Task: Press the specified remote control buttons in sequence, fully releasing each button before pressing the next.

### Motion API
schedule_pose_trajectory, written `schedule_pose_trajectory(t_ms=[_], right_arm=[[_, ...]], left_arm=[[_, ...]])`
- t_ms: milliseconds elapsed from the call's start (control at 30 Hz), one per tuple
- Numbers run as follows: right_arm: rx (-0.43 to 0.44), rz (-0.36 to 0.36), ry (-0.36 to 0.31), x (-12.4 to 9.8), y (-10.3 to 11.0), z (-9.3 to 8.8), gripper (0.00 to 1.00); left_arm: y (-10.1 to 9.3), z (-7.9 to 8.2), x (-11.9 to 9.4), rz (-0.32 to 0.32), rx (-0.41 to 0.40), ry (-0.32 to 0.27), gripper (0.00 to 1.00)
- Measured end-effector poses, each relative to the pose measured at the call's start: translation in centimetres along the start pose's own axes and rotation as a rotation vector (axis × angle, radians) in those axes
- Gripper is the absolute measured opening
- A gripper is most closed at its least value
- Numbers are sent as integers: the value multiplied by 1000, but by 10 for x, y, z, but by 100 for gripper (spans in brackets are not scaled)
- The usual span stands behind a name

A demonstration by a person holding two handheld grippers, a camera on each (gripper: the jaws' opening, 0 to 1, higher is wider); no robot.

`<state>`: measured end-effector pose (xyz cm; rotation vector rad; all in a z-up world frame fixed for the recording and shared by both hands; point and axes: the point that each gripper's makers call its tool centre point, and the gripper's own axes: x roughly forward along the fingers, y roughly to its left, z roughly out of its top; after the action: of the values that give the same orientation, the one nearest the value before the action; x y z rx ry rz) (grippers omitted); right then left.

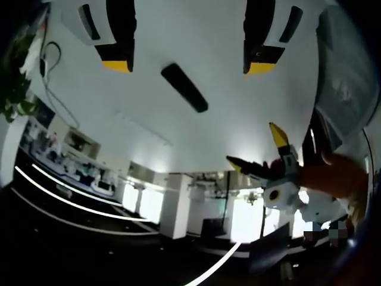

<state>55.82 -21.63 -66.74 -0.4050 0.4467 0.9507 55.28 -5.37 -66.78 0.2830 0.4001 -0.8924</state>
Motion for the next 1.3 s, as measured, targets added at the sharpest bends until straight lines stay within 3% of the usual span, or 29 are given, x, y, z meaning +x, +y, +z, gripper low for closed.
schedule_pose_trajectory(t_ms=[1300], right_arm=[[-96,89,88,37,-10,-9,63]], left_arm=[[12,-15,29,-55,37,68,90]])
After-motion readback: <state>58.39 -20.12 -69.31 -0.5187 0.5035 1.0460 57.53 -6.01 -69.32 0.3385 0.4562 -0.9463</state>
